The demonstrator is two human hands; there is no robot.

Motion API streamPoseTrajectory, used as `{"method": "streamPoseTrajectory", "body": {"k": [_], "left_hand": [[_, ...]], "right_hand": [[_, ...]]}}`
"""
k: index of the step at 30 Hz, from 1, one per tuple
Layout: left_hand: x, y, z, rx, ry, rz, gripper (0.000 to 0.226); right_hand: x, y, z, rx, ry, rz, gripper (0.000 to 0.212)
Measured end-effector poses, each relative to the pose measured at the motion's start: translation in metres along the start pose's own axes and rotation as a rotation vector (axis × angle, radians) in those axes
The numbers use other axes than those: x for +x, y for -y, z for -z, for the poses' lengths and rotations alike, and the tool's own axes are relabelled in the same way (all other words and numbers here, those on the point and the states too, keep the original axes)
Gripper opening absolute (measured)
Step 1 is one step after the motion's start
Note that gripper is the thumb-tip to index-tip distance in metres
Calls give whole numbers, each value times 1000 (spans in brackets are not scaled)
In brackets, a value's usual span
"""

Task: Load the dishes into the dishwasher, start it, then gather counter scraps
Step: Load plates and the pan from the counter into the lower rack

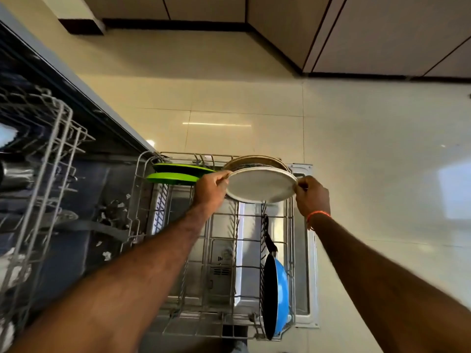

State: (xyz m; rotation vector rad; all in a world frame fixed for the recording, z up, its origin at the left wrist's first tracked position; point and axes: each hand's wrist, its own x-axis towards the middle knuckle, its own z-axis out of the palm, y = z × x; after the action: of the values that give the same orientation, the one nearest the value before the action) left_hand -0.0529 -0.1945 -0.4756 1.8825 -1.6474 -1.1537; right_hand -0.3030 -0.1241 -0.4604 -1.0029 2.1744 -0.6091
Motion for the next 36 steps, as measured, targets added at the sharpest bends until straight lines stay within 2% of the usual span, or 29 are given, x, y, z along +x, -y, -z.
{"method": "streamPoseTrajectory", "body": {"k": [7,12,15,22,25,29,32,36], "left_hand": [[-9,11,-6,88,48,41,43],[-34,-8,16,107,35,121,52],[-69,-30,40,108,65,158,49],[-223,-84,118,179,193,204,42],[-302,-102,152,180,177,232,40],[-398,-118,185,160,111,283,27],[-464,-119,205,167,55,312,33],[-562,-104,224,61,-45,439,53]], "right_hand": [[-6,-18,-17,-115,97,-45,25],[-32,2,0,-207,150,-67,28],[-69,23,19,-231,230,4,31],[-187,80,74,-391,444,171,29],[-244,106,103,-450,528,247,35],[-319,139,140,-545,630,457,34],[-373,158,160,-620,683,582,38],[-448,177,169,-721,762,786,41]]}}
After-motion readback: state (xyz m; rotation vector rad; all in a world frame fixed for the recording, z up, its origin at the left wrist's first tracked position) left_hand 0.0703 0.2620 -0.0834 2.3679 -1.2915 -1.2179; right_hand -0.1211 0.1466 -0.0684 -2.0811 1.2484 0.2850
